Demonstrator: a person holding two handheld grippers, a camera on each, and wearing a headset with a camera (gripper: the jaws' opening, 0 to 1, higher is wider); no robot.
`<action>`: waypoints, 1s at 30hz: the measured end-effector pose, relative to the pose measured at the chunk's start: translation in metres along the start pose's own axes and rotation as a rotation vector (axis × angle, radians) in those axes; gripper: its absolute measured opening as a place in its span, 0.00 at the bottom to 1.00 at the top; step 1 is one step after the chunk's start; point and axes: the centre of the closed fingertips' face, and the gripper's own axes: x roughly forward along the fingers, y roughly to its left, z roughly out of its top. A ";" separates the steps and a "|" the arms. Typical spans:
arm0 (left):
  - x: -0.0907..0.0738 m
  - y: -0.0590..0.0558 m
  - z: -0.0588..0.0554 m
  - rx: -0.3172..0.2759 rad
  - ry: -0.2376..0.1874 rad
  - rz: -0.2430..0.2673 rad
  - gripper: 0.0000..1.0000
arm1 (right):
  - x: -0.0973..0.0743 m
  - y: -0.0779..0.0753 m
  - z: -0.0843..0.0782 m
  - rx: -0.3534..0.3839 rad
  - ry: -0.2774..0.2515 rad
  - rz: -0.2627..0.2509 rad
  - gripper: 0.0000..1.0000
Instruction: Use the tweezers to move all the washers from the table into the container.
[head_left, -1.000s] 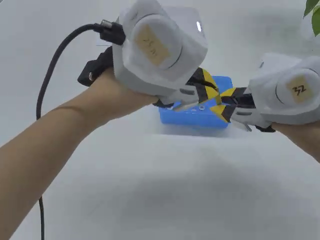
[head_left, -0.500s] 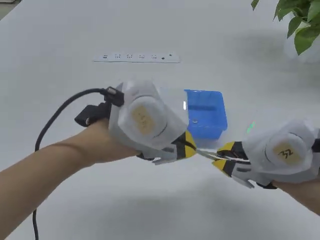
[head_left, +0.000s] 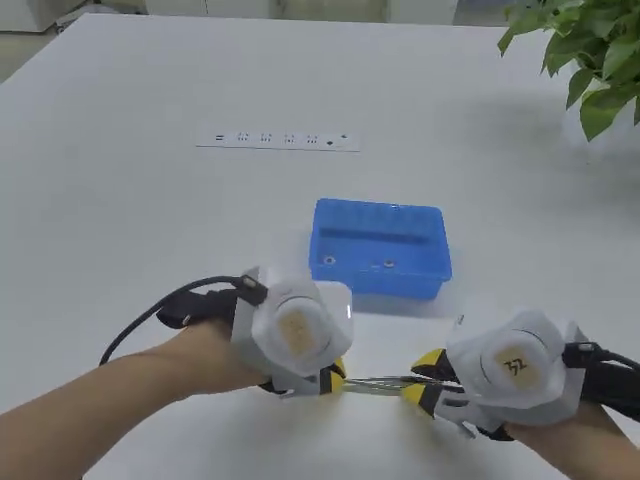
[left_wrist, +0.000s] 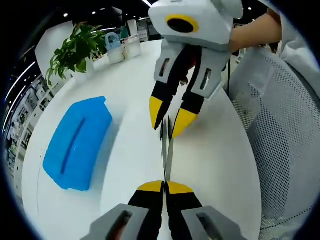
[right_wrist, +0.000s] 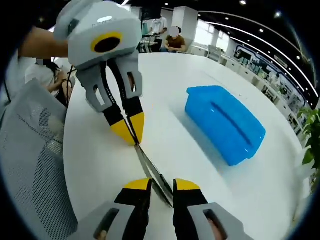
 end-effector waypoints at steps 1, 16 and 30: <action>0.002 -0.004 0.006 -0.018 -0.008 -0.019 0.00 | -0.005 -0.001 0.002 0.013 -0.015 -0.009 0.15; -0.019 -0.002 0.010 -0.251 -0.068 0.117 0.25 | -0.076 -0.001 0.014 0.318 -0.190 -0.114 0.37; -0.099 0.026 -0.013 -0.690 -0.224 0.484 0.89 | -0.082 -0.029 0.006 0.385 -0.198 -0.206 0.59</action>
